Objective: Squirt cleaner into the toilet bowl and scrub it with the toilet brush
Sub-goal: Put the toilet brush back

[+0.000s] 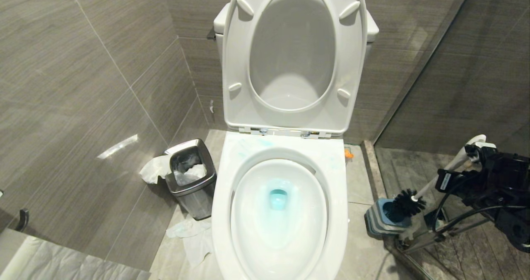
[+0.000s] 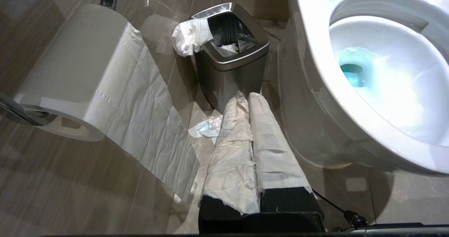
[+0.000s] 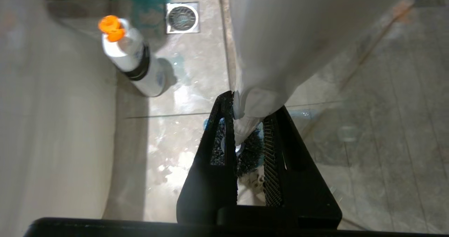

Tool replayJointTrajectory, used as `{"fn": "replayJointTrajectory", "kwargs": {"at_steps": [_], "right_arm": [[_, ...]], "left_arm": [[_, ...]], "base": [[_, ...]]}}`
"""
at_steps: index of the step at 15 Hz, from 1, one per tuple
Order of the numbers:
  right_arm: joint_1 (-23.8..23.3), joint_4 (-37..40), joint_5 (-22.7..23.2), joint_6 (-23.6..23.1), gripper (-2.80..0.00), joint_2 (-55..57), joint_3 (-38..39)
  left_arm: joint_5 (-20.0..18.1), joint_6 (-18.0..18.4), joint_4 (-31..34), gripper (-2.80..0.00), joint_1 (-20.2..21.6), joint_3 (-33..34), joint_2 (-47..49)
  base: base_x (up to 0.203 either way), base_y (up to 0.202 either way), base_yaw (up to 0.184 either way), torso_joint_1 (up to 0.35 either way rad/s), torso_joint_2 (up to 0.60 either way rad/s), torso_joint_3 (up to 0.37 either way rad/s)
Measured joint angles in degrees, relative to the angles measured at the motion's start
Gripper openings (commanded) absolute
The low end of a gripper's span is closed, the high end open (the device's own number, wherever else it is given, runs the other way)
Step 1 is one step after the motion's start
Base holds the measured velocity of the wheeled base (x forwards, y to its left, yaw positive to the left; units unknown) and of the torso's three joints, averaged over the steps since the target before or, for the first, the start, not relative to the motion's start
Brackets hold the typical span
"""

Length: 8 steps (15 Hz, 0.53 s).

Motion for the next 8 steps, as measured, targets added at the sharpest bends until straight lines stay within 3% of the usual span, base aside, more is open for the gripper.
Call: {"fn": "replayJointTrajectory", "kwargs": {"at_steps": [8], "right_arm": [[-0.31,-9.90,1.62,-0.12,-2.80,9.03,0.30]], "left_arm": [[0.00,0.00,0.00,-2.80,0.00,0.00,0.00]], "base": [[0.000,0.000,0.000,0.000,0.00,0.000]]}}
